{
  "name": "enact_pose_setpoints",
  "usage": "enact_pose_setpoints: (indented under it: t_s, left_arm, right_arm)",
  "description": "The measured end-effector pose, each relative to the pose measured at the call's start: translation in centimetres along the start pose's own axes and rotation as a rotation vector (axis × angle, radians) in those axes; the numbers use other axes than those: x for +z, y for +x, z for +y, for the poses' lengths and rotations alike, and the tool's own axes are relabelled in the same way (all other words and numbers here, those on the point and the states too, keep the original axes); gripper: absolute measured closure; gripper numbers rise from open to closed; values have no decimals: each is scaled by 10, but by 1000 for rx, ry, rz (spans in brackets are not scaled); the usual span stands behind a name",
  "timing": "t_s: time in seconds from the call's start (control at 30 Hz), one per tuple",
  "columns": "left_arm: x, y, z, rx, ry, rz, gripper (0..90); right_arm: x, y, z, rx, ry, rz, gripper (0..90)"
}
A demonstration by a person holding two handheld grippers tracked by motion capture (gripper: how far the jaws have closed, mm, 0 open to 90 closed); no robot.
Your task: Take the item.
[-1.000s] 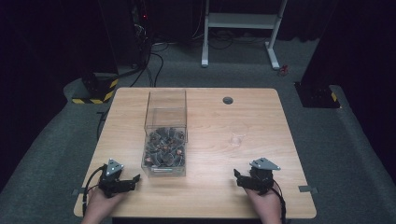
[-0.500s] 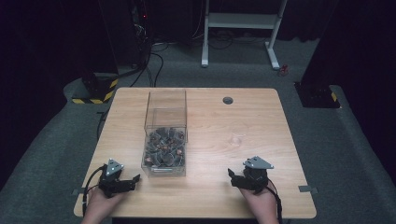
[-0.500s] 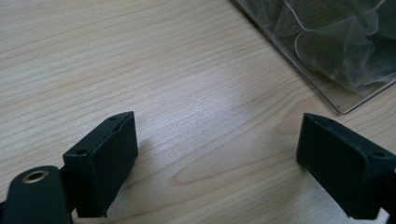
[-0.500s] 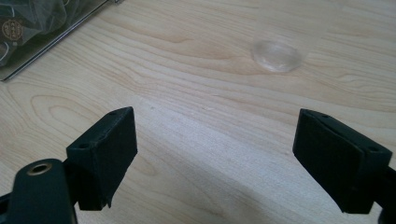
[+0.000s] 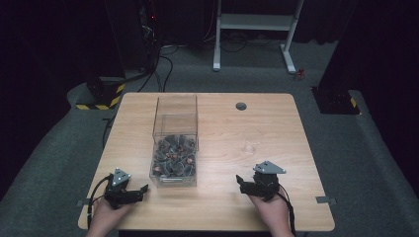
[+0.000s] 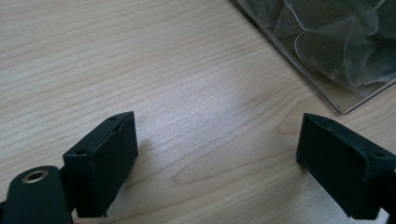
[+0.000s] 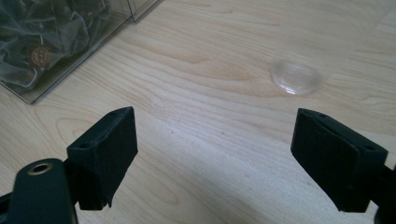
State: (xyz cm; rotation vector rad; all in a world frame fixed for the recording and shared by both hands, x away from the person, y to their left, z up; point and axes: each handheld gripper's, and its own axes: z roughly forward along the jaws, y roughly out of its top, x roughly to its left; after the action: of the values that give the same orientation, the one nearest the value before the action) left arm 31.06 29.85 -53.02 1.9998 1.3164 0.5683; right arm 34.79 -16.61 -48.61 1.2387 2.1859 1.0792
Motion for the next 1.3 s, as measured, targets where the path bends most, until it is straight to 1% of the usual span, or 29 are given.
enact_pose_setpoints:
  t_s: [0.2, 0.23, 0.43, 0.53, 0.6, 0.67, 0.7, 0.77, 0.8, 0.83, 0.9, 1.07, 1.3]
  left_arm:
    - [0, 0, 0, 0, 0, 0, 128]
    - [0, 0, 0, 0, 0, 0, 128]
    - [0, 0, 0, 0, 0, 0, 128]
    - [0, 0, 0, 0, 0, 0, 128]
    - [0, 0, 0, 0, 0, 0, 128]
    - [0, 0, 0, 0, 0, 0, 128]
    - [0, 0, 0, 0, 0, 0, 128]
    - [0, 0, 0, 0, 0, 0, 128]
    - [0, 0, 0, 0, 0, 0, 128]
    - [0, 0, 0, 0, 0, 0, 128]
    - [0, 0, 0, 0, 0, 0, 128]
    - [0, 0, 0, 0, 0, 0, 128]
    - [0, 0, 0, -1, 0, 0, 128]
  right_arm:
    - [0, 1, 10, -15, -22, 0, 158]
    - [-1, 1, 12, -8, -26, 0, 164]
    - [-2, 2, 20, -16, -45, -2, 185]
    - [-3, 3, 22, -9, -52, 1, 192]
    - [-3, 4, 24, -5, -44, 4, 192]
    - [-3, 4, 25, -7, -45, 5, 192]
    - [-4, 5, 26, 0, -45, 2, 192]
    - [-3, 5, 28, -6, -50, 4, 193]
    - [-4, 6, 29, 3, -46, 4, 191]
    - [-3, 7, 30, -11, -43, 5, 183]
    - [-3, 10, 32, -23, -35, 12, 171]
    - [-3, 14, 37, -43, -43, 21, 167]
    - [-3, 18, 44, -49, -59, 33, 168]
